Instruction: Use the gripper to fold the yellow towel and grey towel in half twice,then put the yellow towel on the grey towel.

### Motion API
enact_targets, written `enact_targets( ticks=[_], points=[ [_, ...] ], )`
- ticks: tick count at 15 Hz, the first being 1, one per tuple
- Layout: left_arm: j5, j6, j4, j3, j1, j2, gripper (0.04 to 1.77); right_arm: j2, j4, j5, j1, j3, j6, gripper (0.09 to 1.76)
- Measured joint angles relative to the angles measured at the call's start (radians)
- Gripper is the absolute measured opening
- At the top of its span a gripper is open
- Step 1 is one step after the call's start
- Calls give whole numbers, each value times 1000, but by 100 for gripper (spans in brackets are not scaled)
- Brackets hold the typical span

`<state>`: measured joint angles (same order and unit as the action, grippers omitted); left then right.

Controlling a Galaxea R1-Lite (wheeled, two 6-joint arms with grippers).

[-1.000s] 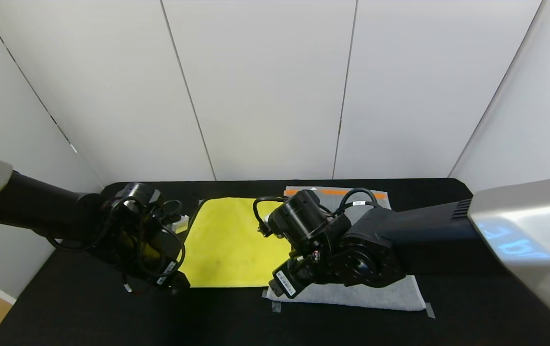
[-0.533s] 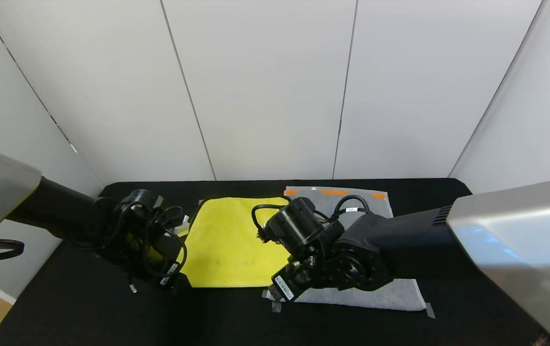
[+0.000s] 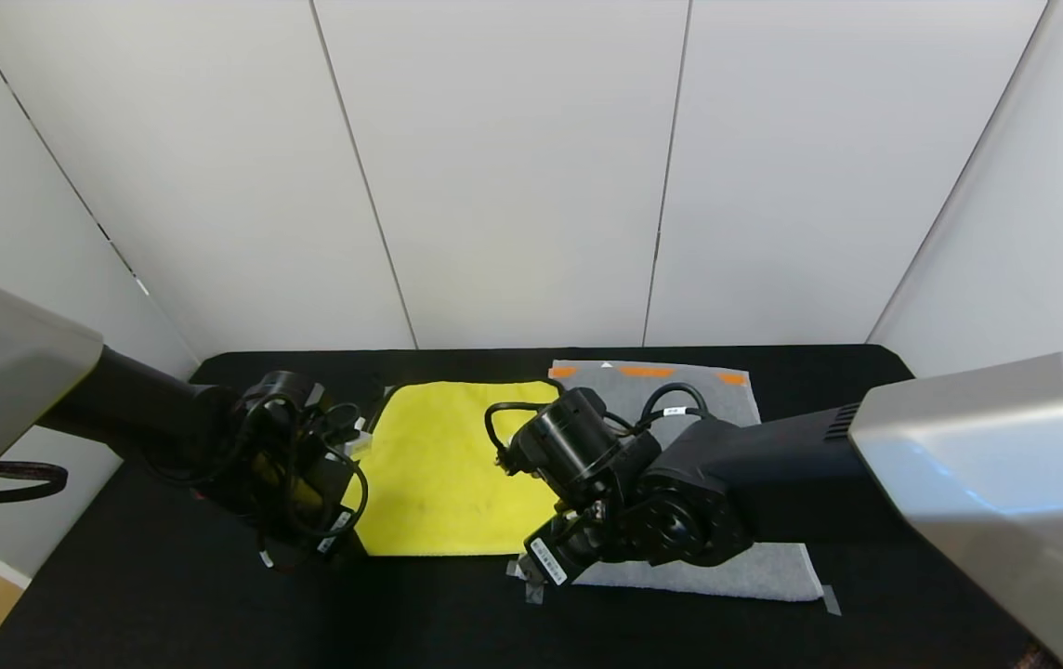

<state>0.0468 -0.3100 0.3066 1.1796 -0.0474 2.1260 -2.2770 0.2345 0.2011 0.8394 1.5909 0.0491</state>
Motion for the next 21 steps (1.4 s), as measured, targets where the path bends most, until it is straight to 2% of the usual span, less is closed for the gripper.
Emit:
enact_targets(
  ticks=[3,4,5,9,12,21],
  points=[
    [0,1,-1,3,0,7,80,-2,-1,0,0,0,9,171],
    [0,1,-1,6,0,9,63,-3,-1,0,1,0,9,171],
    [1,0,-2,8,-1,11,12,-4,-1,0,1,0,9,171],
    [1,1,-1,11,-4,9,13,-13,2,1,1,4,24,171],
    [2,2,-1,11,-7,5,13,-31,6,64,-2,21,41,171],
    [2,1,1,14,-10,-26,13,-84,11,117,-10,44,50,171]
  ],
)
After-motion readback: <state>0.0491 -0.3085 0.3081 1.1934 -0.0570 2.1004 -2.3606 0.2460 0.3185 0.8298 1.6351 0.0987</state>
